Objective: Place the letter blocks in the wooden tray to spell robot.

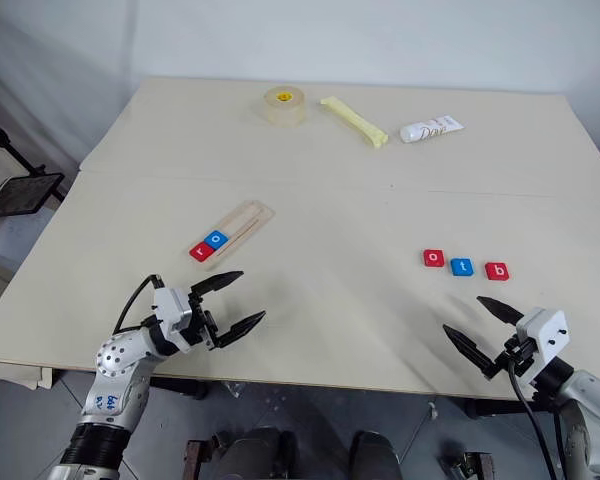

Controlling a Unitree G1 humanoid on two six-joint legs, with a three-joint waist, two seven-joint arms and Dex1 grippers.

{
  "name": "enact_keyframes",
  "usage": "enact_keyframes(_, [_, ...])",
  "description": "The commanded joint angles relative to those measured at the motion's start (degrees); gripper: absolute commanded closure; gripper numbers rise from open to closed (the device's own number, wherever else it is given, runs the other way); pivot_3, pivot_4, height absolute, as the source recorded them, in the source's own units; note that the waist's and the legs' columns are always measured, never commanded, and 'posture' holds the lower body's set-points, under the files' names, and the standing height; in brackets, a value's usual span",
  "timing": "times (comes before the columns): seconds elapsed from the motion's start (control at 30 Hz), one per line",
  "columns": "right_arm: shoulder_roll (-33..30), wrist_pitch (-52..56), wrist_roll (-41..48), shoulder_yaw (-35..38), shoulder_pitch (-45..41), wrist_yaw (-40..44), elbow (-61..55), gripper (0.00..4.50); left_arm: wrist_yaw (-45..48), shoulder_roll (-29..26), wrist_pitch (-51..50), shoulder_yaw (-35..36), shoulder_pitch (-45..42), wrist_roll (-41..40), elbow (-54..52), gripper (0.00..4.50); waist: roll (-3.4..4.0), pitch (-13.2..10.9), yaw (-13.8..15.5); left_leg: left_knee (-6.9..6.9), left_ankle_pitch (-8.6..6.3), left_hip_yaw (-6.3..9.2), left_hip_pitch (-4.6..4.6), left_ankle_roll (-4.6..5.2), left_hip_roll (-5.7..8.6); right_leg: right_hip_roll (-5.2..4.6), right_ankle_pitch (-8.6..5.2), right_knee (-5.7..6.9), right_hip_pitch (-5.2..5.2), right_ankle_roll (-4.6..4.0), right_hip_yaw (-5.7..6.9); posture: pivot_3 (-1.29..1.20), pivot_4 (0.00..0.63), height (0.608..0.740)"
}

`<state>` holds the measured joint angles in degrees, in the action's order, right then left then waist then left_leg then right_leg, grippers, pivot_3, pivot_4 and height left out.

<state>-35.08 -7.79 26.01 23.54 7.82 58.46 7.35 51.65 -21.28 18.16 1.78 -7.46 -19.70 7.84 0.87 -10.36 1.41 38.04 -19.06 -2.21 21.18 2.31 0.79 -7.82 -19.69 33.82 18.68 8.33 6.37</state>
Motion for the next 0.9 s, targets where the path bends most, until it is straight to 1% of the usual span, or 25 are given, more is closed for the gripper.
enact_keyframes(0.03, [-1.46, -1.29, 1.17, 2.24, -0.58, 0.28, 0.16, 0.03, -0.63, -0.33, -0.02, 0.79, -0.55, -0.06, 0.01, 0.0, 0.0, 0.0, 0.0, 0.0, 0.0, 0.0, 0.0, 0.0, 0.0, 0.0, 0.0, 0.0, 0.0, 0.0, 0.0, 0.0, 0.15, 0.74])
enact_keyframes(0.13, [-1.64, -1.51, 1.17, 2.18, -1.26, 0.45, 1.12, 0.03, -2.97, 0.02, -1.47, 1.04, -0.71, 0.44, -0.56, 0.0, 0.0, 0.0, 0.02, 0.0, 0.0, 0.0, 0.0, 0.0, 0.0, 0.0, 0.0, 0.01, 0.0, 0.0, 0.0, 0.0, 0.15, 0.74])
enact_keyframes(0.33, [-2.3, -1.81, 0.96, 1.2, -3.43, 1.49, 2.94, 0.03, -3.51, -1.04, -1.76, 1.58, 0.17, 0.37, -2.79, 0.0, 0.0, 0.0, -0.01, 0.02, 0.0, 0.0, 0.0, 0.0, 0.0, 0.0, 0.0, 0.02, 0.0, 0.0, 0.0, 0.0, 0.15, 0.74])
enact_keyframes(0.57, [-3.32, -0.45, 0.33, -0.55, -7.09, 1.88, 3.69, 0.03, -8.62, -5.71, -9.44, 6.61, 7.64, -0.68, -11.64, 0.0, 0.02, -0.01, -0.34, 0.02, 0.0, 0.0, -0.01, -0.01, -0.05, 0.02, 0.0, 0.04, 0.01, 0.0, -0.03, 0.0, 0.15, 0.74])
enact_keyframes(0.7, [-3.81, 0.13, 0.45, -1.77, -9.45, 3.5, 4.57, 0.03, -9.86, -7.74, -12.57, 9.74, 10.9, -1.63, -15.49, 0.0, 0.0, -0.02, -0.13, 0.07, 0.0, 0.01, 0.0, 0.0, -0.04, 0.0, 0.0, 0.02, -0.01, 0.0, -0.1, 0.0, 0.15, 0.74])
enact_keyframes(0.9, [-4.65, -0.1, 0.36, -3.55, -12.44, 7.08, 6.15, 0.03, -11.54, -10.91, -17.72, 13.82, 11.61, -2.05, -17.74, 0.0, 0.01, -0.02, -0.03, 0.07, -0.01, 0.07, 0.02, 0.0, -0.03, -0.02, 0.0, 0.02, -0.02, -0.01, -0.21, 0.0, 0.15, 0.74])
